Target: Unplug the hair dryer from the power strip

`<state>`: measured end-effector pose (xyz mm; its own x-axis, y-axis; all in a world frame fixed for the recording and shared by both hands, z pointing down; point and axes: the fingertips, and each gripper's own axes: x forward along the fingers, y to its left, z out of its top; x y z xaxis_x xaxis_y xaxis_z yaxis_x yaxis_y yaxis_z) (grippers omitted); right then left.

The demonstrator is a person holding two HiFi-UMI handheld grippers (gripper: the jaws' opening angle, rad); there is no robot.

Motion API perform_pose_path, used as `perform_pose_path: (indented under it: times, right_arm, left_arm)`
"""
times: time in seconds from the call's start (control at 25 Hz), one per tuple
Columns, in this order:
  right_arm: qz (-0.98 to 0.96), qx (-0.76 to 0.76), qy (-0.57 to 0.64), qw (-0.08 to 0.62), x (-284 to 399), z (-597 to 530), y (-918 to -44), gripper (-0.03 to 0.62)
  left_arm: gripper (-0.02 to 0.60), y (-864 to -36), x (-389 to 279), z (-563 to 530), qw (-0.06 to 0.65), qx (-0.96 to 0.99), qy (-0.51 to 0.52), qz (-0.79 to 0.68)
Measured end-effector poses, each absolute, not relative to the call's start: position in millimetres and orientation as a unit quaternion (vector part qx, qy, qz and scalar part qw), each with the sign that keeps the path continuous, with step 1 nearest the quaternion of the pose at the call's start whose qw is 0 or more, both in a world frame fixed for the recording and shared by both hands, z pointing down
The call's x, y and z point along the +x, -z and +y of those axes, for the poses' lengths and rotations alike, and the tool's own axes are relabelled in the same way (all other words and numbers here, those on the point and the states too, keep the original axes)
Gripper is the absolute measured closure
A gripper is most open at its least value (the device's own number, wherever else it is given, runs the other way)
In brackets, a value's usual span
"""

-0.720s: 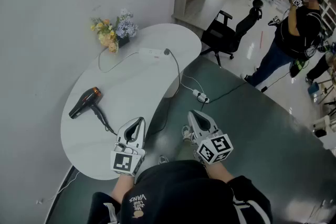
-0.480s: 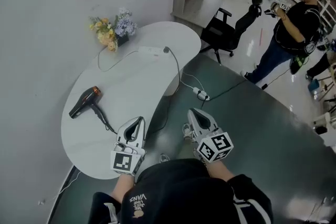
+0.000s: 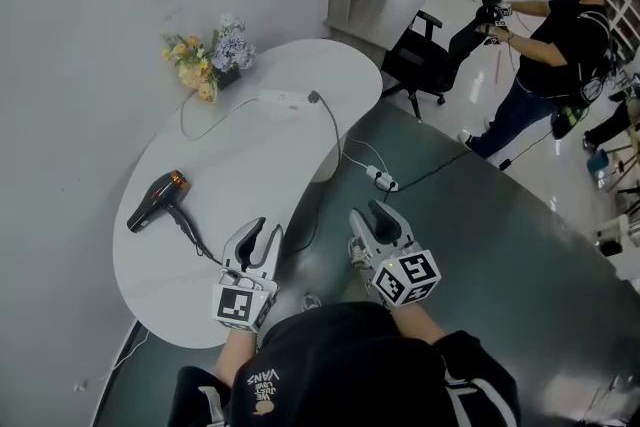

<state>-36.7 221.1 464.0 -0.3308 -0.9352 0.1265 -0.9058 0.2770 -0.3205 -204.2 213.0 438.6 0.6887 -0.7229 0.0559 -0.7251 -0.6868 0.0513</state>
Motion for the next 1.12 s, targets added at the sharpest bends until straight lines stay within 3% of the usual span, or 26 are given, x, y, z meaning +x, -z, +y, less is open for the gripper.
perform_pose_path:
  times: [0.04,0.36,1.12]
  right_arm:
    - [0.798,-0.576,0.172,0.041,-33,216,-465,0.441]
    - [0.805,-0.565,0.179,0.021,-3,164,-469,0.43]
    - [0.856,-0.483,0.183,-0.016,67,27,-485,0.428]
  left_arm:
    - [0.468,-439,-201,208,0.036,0.918,-0.018,-0.395]
    - [0.425,-447,-173,162,0.034,0.911,-0.037,-0.408]
    - [0.42,-466,-101,45,0.045,0.87,-0.056,-0.487]
